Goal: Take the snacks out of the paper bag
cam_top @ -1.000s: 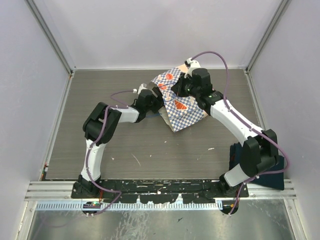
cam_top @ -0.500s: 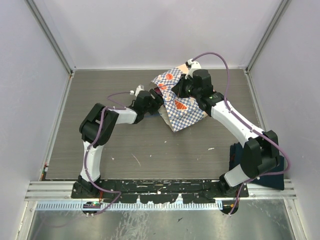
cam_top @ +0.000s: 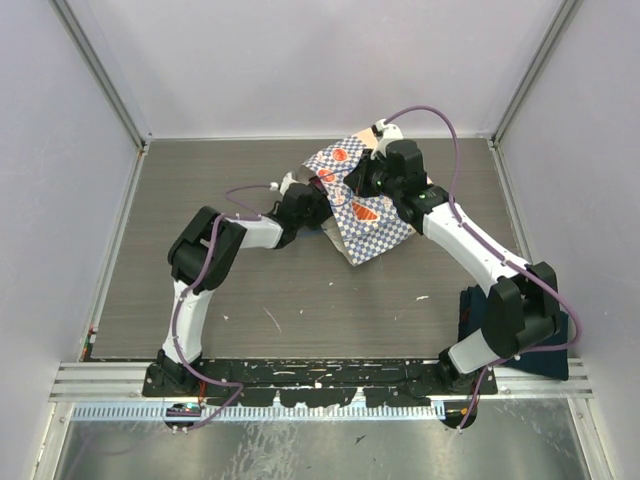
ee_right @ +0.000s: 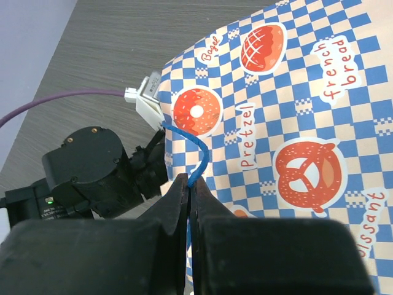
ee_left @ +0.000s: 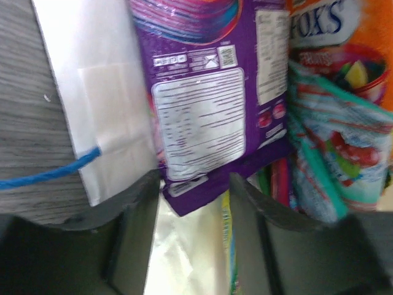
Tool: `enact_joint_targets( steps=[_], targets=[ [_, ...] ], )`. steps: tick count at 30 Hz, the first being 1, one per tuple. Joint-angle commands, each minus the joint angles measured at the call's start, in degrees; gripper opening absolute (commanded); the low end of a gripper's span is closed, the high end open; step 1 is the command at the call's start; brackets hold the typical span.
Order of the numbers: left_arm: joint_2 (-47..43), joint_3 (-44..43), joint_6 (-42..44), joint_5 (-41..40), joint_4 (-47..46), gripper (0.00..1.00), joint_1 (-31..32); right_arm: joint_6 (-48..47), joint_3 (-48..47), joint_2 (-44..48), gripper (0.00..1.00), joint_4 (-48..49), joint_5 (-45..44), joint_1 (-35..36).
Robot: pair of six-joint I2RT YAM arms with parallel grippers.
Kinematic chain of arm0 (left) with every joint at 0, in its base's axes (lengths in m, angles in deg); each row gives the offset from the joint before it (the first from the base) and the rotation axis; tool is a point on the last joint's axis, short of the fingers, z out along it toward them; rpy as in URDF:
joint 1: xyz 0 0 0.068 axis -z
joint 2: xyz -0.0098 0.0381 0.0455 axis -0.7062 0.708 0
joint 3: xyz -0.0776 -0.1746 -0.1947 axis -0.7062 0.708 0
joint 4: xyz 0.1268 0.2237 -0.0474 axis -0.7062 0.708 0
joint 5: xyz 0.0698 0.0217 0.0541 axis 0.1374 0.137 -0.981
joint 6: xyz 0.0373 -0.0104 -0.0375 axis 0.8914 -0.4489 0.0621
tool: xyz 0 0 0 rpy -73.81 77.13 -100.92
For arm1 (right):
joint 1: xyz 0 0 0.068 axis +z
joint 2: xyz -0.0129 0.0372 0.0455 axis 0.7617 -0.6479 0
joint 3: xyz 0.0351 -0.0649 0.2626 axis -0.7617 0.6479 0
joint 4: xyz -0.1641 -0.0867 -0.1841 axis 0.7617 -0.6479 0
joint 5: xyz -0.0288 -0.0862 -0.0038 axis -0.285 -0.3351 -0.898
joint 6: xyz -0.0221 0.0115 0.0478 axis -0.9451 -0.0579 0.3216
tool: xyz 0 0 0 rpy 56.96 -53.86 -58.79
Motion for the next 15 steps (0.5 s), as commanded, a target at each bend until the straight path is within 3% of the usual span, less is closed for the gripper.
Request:
enact_joint_targets(
  steps=[1, 5, 12, 15],
  targets=[
    [2.45, 1.64, -0.52, 0.75, 1.19, 0.45, 1.38, 0.62, -0.19, 3.82, 0.01, 3.12, -0.52, -0.58],
    [2.87, 0.37, 0.22, 0.79, 2.25, 0.32, 1.29, 0.99, 0.14, 3.65, 0.01, 3.31, -0.13, -0.65],
    [2.81, -3.32, 2.11, 1.05, 4.62, 0.00, 0.23, 0.91, 0.30, 4.49, 0.01, 3.14, -0.40, -0.60],
    [1.69, -3.13, 3.17, 0.86, 4.80, 0.00, -0.39, 0.74, 0.33, 4.67, 0.01, 3.01, -0.64, -0.62]
  ],
)
